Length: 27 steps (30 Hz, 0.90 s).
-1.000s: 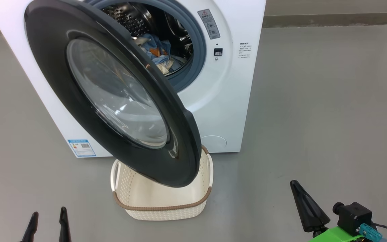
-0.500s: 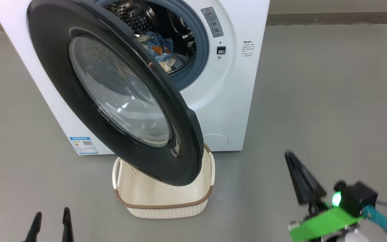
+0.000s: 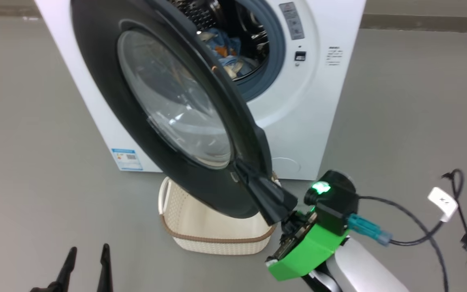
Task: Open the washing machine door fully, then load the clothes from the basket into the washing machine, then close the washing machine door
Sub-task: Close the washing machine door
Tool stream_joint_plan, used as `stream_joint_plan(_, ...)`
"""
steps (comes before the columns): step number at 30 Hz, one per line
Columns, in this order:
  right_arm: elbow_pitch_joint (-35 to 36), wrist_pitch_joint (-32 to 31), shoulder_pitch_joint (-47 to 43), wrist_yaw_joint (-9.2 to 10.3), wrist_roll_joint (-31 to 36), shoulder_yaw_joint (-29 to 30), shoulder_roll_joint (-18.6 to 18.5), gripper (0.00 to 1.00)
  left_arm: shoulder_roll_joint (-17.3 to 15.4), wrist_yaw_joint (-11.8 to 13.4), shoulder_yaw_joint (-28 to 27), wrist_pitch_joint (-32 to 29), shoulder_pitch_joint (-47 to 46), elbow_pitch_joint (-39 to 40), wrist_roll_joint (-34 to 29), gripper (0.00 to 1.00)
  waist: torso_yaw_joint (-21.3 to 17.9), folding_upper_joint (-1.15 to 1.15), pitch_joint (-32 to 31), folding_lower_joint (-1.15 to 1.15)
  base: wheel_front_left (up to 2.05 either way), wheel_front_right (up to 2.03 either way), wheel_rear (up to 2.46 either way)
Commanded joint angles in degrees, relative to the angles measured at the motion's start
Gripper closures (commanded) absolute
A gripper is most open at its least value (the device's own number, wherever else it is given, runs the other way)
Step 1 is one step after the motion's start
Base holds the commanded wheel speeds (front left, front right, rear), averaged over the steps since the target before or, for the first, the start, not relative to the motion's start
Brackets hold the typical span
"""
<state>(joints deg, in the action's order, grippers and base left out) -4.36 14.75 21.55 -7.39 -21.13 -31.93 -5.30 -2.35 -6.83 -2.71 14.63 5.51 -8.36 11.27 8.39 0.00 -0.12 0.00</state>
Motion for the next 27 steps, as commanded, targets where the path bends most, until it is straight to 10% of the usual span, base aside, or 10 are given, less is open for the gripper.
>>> stream_joint_plan(1, 0.12, 0.25, 0.64, -0.1, -0.69, -1.1, 1.21, 1.0, -0.53, 0.11, -1.34, 0.37, -2.67, 1.14, 0.22, 0.0, 1.58, 0.0, 1.13, 0.0, 0.0, 0.0, 0.0)
stream_joint_plan(27, -8.81, 0.25, 6.4, -0.1, -0.06, 8.29, 2.14, 1.0, -0.53, 1.18, 2.1, 0.37, -7.98, 1.24, 4.35, 0.0, 4.89, 0.0, 13.1, 0.0, 0.0, 0.0, 0.0)
